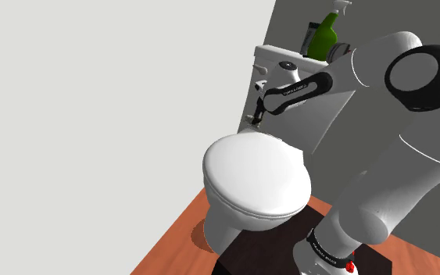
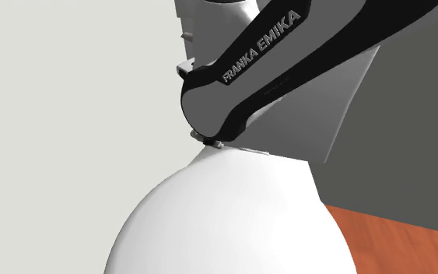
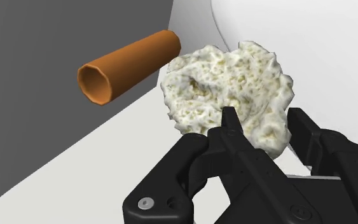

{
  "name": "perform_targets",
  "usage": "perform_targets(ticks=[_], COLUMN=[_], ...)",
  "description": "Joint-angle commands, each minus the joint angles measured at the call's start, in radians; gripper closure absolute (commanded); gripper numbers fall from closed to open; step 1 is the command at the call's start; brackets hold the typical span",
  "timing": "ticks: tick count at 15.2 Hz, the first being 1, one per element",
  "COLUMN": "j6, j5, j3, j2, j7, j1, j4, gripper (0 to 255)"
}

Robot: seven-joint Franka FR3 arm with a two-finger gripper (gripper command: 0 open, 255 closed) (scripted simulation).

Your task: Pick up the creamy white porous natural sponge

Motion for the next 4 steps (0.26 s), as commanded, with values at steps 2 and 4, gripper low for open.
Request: perform_targets(ticks=[2,4], j6=[-0.044,-0.046], j5=[-0.005,-0.005], j3=[0.004,0.005], j2=[-0.029,-0.030], j7=[0.000,0.000], j1=[0.002,0.002], j4=[0.016,0.017], gripper=[255,255])
